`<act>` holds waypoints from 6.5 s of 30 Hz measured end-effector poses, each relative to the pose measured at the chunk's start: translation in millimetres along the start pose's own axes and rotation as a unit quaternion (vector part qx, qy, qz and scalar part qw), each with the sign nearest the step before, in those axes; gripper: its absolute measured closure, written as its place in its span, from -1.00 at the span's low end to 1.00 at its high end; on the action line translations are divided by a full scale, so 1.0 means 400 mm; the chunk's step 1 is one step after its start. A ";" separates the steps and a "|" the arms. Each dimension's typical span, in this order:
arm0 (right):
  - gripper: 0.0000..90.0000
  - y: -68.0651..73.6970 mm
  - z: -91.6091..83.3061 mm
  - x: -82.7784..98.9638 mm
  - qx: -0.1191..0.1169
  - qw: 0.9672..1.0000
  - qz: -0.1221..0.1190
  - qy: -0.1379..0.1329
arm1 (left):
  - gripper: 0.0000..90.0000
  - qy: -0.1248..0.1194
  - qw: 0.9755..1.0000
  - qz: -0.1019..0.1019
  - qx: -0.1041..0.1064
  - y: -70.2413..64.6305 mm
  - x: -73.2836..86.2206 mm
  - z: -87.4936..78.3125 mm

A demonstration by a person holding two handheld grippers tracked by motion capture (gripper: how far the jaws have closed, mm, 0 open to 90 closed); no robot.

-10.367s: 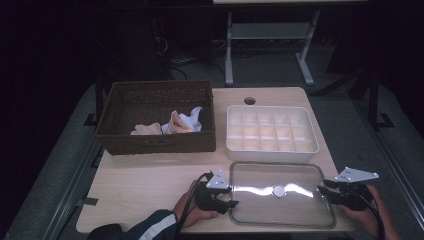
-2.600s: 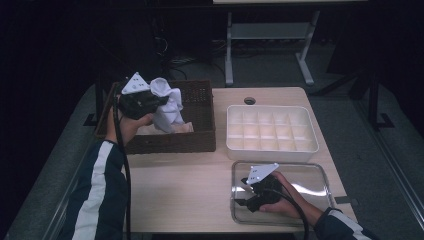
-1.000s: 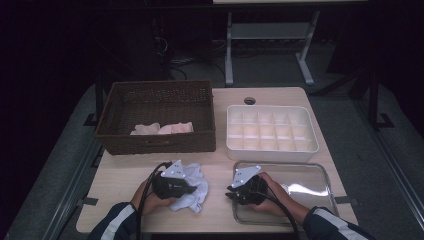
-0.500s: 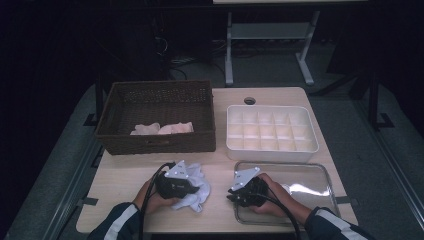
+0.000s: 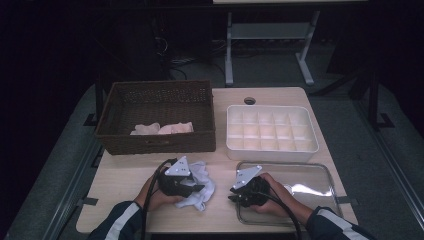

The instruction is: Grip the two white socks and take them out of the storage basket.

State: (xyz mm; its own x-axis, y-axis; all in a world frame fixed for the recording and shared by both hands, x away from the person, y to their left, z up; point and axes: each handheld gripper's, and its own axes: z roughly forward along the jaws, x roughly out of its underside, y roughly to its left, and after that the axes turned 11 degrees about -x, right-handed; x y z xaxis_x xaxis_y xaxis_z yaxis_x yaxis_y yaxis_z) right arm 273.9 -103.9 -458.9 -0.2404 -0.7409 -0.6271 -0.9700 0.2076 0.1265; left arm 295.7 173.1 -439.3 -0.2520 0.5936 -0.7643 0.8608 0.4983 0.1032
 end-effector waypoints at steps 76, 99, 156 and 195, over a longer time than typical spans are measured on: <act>0.93 -0.018 -0.067 -0.082 -0.040 0.993 -0.012 -0.110 | -0.44 0.014 0.999 0.030 -0.009 -0.020 -0.024 0.053; 0.92 -0.054 -0.072 -0.089 -0.009 0.989 0.042 -0.140 | 0.93 -0.013 0.991 0.103 0.087 -0.064 -0.050 -0.001; 0.81 -0.011 0.009 -0.071 -0.064 0.992 -0.100 -0.051 | -0.20 0.061 0.994 -0.064 -0.068 0.054 -0.017 0.085; 0.80 0.016 0.009 -0.072 -0.089 0.989 -0.113 -0.038 | -0.42 -0.001 0.994 -0.088 -0.058 0.064 -0.111 0.127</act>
State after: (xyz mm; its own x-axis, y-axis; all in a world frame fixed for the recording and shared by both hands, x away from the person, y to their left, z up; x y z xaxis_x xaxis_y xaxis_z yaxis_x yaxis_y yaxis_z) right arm 274.8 -78.8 -442.7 -0.0197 -0.7043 -0.7096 -0.9913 -0.0787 0.1056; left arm 351.3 127.2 -435.3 -0.3928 0.4905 -0.7779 0.7465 0.6641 0.0418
